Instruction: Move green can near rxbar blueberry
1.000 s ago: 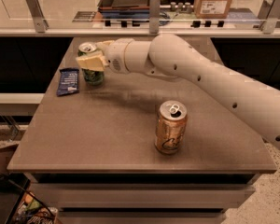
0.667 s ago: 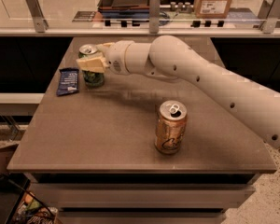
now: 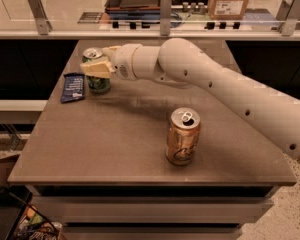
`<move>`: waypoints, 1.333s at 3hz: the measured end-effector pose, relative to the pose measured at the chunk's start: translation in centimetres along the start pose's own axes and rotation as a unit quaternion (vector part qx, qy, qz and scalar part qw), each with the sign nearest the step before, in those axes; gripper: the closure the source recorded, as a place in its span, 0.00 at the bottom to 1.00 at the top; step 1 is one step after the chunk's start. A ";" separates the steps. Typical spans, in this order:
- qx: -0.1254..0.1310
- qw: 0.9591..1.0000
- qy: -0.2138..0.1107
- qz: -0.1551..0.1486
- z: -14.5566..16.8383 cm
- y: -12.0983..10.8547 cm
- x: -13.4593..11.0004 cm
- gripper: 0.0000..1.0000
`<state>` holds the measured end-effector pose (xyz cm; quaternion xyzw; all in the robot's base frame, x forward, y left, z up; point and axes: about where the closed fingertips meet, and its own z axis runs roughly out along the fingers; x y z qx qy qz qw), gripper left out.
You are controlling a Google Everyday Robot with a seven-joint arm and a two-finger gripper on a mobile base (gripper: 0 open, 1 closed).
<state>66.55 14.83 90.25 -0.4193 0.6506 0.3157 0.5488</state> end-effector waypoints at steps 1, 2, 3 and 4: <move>-0.002 1.000 0.000 0.000 0.1 0.2 0.0 0.36; -0.004 1.000 0.000 0.000 0.3 0.3 -0.1 0.12; -0.005 1.000 0.000 -0.001 0.4 0.5 -0.1 0.00; -0.005 1.000 0.000 -0.001 0.4 0.5 -0.1 0.00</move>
Offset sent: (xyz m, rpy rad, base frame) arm -0.0007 0.0018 0.0000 0.0001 0.0002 0.0030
